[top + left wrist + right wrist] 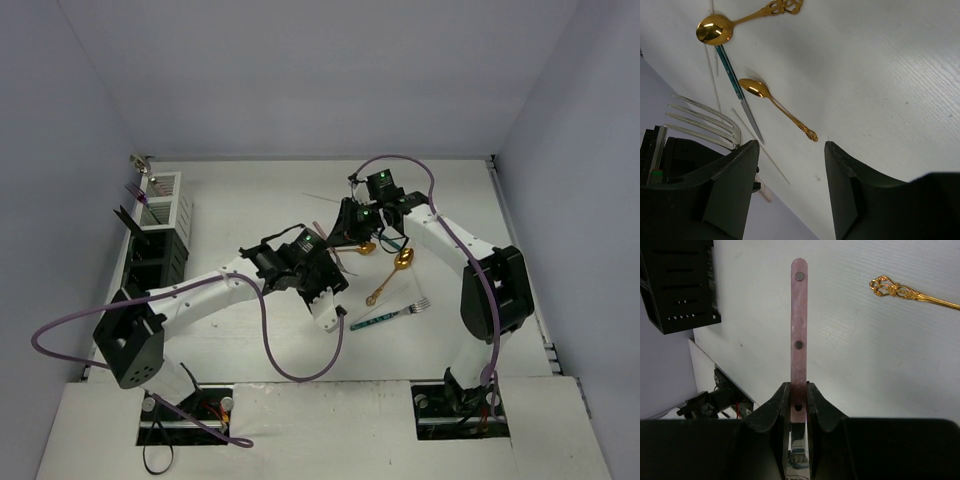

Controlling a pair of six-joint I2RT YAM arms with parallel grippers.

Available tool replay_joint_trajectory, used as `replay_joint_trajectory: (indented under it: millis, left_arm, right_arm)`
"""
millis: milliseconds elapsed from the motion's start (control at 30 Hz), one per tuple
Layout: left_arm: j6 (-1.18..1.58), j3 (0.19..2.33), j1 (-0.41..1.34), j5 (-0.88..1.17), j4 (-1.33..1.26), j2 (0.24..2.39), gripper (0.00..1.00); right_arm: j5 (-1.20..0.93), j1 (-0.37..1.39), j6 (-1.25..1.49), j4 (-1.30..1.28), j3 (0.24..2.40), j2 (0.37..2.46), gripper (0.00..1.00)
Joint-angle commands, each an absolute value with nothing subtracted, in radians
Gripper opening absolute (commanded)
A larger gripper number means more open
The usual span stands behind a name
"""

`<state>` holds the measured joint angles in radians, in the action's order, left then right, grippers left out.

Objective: Sort the eating utensils into containers

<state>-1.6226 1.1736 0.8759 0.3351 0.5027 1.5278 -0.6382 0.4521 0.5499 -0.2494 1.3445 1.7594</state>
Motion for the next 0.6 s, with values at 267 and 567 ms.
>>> replay_joint_trajectory:
  millis: [267, 567]
  left_arm:
    - [-1.644, 1.117, 0.813, 0.355, 0.481, 1.330, 0.51]
    - [-1.591, 1.174, 0.807, 0.364, 0.303, 1.441, 0.51]
  right_arm:
    - [-0.672, 0.411, 0.567, -0.205, 1.324, 1.674, 0.00]
    - [-0.660, 0.458, 0.613, -0.203, 1.327, 1.677, 0.00]
